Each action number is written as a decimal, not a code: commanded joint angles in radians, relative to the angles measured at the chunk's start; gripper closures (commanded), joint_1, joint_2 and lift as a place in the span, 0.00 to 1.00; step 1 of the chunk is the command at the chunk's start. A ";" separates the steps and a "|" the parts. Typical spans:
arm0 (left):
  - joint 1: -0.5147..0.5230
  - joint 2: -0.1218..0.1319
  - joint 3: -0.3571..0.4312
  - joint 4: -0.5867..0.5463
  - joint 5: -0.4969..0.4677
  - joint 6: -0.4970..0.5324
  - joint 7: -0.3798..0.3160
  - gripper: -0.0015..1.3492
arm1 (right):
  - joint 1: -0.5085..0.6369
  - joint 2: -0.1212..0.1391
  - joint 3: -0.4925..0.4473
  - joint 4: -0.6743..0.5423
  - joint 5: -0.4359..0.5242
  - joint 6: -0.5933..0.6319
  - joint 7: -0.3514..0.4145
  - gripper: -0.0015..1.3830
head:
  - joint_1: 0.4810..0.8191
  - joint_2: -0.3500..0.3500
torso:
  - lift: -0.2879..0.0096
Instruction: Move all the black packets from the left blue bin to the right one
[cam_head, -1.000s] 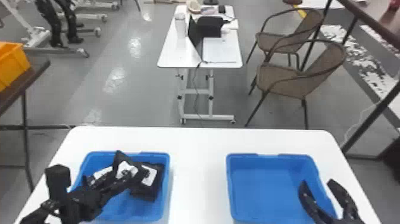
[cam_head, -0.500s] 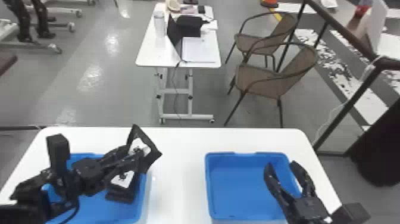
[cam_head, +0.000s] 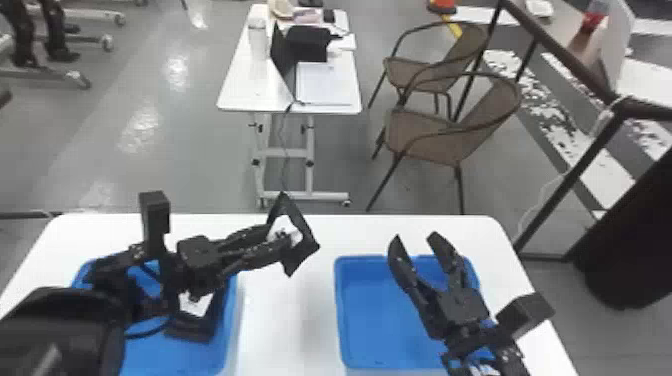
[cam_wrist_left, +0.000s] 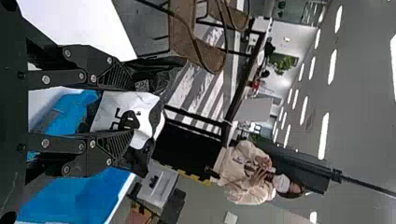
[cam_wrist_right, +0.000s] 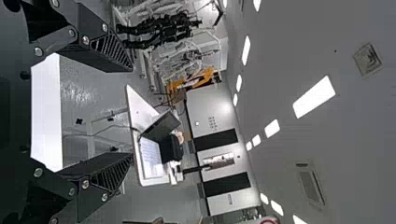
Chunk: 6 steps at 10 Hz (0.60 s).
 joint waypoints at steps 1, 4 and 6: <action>-0.044 -0.018 -0.044 0.051 0.009 -0.001 -0.009 0.62 | -0.045 0.001 0.026 0.015 -0.005 0.024 0.020 0.30 | 0.63 0.33 | 0.97; -0.090 -0.053 -0.095 0.120 0.014 -0.015 -0.024 0.62 | -0.088 0.001 0.063 0.026 0.001 0.078 0.070 0.30 | 0.63 0.34 | 0.97; -0.112 -0.069 -0.116 0.144 0.017 -0.025 -0.024 0.62 | -0.103 0.001 0.078 0.033 0.000 0.092 0.077 0.29 | 0.63 0.33 | 0.97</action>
